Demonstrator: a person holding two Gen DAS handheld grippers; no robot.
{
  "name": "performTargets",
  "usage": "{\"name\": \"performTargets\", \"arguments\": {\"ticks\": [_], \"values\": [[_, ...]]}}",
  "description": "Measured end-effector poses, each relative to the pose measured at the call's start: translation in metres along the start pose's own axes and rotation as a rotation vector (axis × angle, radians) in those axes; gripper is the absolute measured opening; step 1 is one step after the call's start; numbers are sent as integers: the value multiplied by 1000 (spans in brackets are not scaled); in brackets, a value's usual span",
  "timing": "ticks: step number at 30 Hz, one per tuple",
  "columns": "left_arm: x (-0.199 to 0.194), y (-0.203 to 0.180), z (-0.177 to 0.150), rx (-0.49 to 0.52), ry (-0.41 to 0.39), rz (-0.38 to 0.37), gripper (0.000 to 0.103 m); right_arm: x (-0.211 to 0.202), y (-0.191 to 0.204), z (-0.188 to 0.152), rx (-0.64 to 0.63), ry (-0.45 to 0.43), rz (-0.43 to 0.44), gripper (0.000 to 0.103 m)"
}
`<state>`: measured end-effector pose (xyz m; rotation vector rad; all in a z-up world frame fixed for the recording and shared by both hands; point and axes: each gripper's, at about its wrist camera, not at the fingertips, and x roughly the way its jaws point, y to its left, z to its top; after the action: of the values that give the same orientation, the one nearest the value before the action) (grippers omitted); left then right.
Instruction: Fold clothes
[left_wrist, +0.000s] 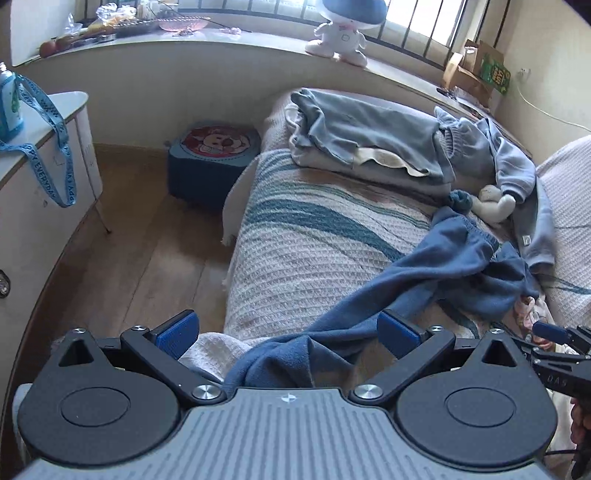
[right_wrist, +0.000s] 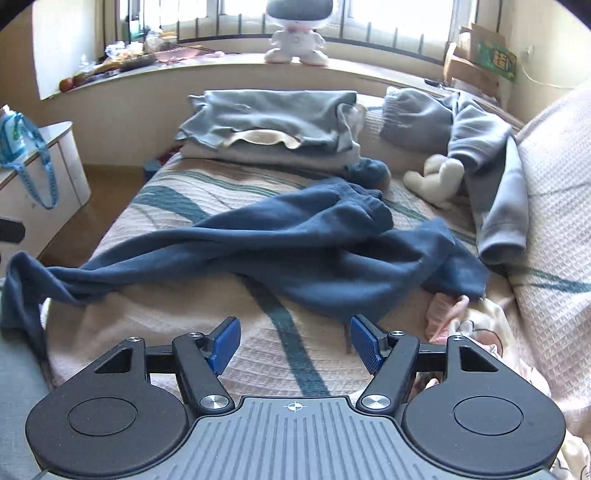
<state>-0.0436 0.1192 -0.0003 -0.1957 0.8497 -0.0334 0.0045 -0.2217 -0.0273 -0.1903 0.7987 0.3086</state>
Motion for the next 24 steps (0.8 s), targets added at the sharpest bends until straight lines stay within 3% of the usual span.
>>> {"name": "performTargets", "arguments": {"ticks": [4, 9, 15, 24], "values": [[10, -7, -5, 16, 20, -16, 103, 8, 11, 4, -37, 3, 30, 69], [8, -11, -7, 41, -10, -41, 103, 27, 35, 10, -73, 32, 34, 75], [10, -13, -6, 48, -11, -58, 103, 33, 55, 19, -72, 0, 101, 75], [18, -16, -9, 52, 15, -71, 103, 40, 34, 10, -34, 31, 2, 75]]}}
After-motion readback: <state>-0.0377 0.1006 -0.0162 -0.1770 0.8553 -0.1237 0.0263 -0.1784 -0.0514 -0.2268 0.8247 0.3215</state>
